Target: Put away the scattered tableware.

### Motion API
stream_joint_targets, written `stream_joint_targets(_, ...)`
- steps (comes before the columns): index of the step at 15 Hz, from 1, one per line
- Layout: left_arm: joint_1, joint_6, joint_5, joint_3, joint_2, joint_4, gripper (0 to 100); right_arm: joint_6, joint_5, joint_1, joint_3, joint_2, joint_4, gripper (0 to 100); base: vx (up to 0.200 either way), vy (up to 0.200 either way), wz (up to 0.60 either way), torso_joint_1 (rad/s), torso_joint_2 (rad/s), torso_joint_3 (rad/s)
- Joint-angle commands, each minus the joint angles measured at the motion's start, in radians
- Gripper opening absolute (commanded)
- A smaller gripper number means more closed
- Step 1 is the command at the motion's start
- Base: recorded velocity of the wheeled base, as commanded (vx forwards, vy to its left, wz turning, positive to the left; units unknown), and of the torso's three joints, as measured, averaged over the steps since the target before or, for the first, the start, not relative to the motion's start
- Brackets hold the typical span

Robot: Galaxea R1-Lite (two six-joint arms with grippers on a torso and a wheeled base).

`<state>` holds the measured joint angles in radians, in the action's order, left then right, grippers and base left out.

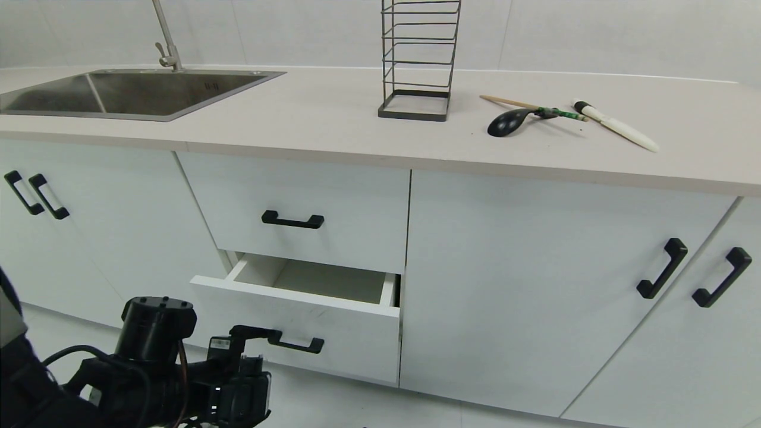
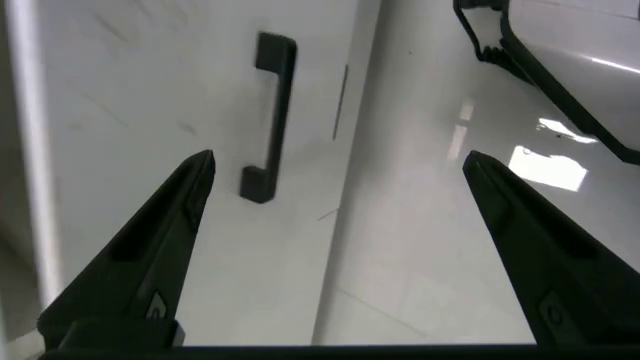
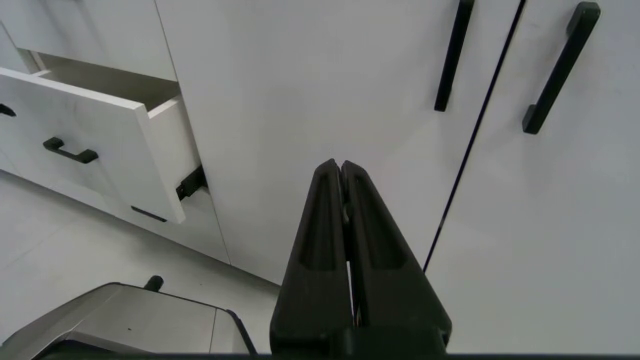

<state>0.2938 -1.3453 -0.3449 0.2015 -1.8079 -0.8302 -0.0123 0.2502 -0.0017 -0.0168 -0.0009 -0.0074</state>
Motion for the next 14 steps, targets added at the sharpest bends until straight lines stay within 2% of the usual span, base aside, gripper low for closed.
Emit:
stream_joint_targets(1, 0.042, 0.003, -0.003, 0.015, 0.078, -0.006, 100, 0.000, 0.000, 0.000, 0.000, 0.001, 0.000, 0, 0.000, 0.000, 0.00, 0.000, 0.00, 0.000)
stream_joint_targets(4, 0.051, 0.021, -0.003, 0.078, 0.087, -0.010, 100, 0.000, 0.000, 0.000, 0.000, 0.001, 0.000, 0, 0.000, 0.000, 0.00, 0.000, 0.00, 0.000)
stream_joint_targets(5, 0.048, 0.055, -0.003, 0.108, 0.078, -0.007, 100, -0.001, 0.001, 0.000, 0.000, 0.001, 0.000, 0, 0.000, 0.000, 0.00, 0.000, 0.00, 0.000)
stream_joint_targets(6, 0.048, 0.074, -0.002, 0.127, 0.065, -0.001, 100, -0.001, 0.000, 0.000, 0.000, 0.001, 0.000, 0, 0.000, 0.000, 0.00, 0.000, 0.00, 0.000)
stream_joint_targets(14, 0.025, 0.083, -0.002, 0.231, -0.087, -0.009, 100, 0.000, 0.000, 0.000, 0.000, 0.001, 0.000, 0, 0.000, 0.000, 0.00, 0.000, 0.00, 0.000)
